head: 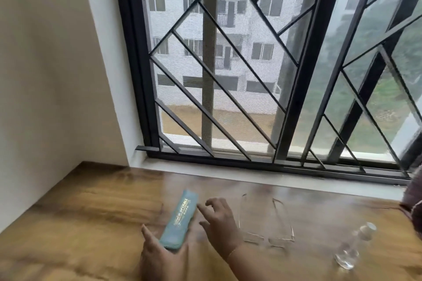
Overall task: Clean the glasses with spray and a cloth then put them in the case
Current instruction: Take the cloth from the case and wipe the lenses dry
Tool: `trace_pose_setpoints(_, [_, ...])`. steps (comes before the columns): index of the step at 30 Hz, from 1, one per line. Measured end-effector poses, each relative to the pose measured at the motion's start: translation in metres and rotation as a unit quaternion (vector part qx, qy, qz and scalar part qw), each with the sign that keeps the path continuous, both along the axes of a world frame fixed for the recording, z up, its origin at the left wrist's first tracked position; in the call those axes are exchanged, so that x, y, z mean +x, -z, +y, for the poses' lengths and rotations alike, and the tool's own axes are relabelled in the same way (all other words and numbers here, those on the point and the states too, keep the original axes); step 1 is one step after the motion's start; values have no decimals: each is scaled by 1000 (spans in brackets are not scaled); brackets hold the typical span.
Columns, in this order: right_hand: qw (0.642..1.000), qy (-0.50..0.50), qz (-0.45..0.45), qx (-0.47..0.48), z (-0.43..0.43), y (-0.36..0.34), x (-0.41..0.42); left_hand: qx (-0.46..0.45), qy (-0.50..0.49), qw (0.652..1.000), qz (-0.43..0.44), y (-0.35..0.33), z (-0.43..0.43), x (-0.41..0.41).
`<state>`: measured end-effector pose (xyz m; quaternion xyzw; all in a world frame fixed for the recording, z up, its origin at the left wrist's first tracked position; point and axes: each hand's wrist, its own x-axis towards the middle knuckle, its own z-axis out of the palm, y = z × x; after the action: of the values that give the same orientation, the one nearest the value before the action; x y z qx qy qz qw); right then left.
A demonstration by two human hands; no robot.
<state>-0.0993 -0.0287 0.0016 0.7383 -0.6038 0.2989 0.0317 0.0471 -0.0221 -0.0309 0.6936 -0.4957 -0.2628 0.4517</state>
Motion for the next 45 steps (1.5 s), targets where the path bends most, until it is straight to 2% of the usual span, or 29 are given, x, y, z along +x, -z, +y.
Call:
trace_pose_setpoints(3, [998, -33, 47, 19, -16, 6, 9, -24, 8, 999, 31, 4, -6, 1])
trace_pose_setpoints(7, [996, -41, 68, 30, -29, 6, 15, -47, 15, 998, 36, -1, -6, 1])
trace_pose_setpoints(13, [996, -37, 81, 25, -36, 8, 15, 3, 52, 998, 36, 0, -5, -1])
trace_pose_setpoints(16, [996, -21, 85, 6, -40, 7, 15, -5, 57, 998, 35, 3, -5, 0])
trace_pose_setpoints(19, [998, -12, 64, 8, -45, 1, 18, -29, 46, 998, 32, 9, -5, 1])
trace_pose_setpoints(23, [997, 15, -49, 56, -47, -7, 27, -19, 45, 999, 19, 9, -6, 3])
trace_pose_setpoints(27, [990, 12, -76, 121, -41, -5, 35, -32, 72, 997, 24, 0, -2, 5])
trace_pose_setpoints(32, [983, 19, -113, 144, -34, -1, 41, -14, 87, 996, -2, -8, -2, 4])
trace_pose_setpoints(36, [977, 34, -87, 190, -34, -6, 47, 2, 76, 996, -50, -12, 2, 3])
trace_pose_setpoints(41, [977, 72, -57, 191, -27, -8, 53, 36, 79, 994, -67, -13, 3, 0])
trace_pose_setpoints(45, [975, 88, 20, 205, -24, -16, 62, 22, 70, 995, -72, -11, 2, 4])
